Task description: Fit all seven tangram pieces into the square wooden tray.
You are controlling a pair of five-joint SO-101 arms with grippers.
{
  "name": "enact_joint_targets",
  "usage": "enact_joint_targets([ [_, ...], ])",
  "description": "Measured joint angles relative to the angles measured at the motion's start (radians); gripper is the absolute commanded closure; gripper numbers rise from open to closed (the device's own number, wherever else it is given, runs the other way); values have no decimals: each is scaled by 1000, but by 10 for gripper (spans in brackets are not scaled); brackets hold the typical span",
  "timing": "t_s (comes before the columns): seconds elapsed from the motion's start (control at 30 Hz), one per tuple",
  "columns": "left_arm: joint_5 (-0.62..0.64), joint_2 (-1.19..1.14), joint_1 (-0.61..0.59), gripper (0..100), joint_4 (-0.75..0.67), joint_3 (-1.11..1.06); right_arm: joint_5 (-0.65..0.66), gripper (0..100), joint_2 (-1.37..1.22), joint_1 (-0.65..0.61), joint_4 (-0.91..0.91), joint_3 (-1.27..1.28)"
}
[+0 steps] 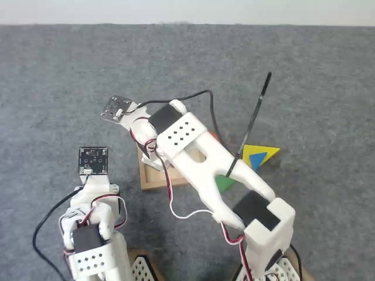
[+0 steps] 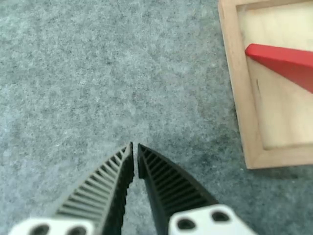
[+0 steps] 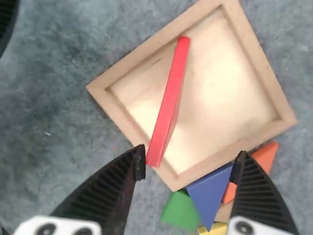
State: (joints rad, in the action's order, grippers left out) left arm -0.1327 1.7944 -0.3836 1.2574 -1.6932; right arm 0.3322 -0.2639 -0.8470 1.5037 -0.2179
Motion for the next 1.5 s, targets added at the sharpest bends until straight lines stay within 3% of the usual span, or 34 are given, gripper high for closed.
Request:
enact_joint_targets([
  [0.4, 0, 0, 0, 985, 0, 0, 6, 706, 54, 75, 98, -51],
  [0.67, 0, 0, 0, 985, 0, 0, -3, 706, 32, 112, -221, 281],
  [0.9, 0, 0, 0, 985, 0, 0, -41, 706, 49, 3, -330, 446],
  [1.5, 0, 0, 0, 985, 0, 0, -121, 706, -61, 23, -442, 399],
])
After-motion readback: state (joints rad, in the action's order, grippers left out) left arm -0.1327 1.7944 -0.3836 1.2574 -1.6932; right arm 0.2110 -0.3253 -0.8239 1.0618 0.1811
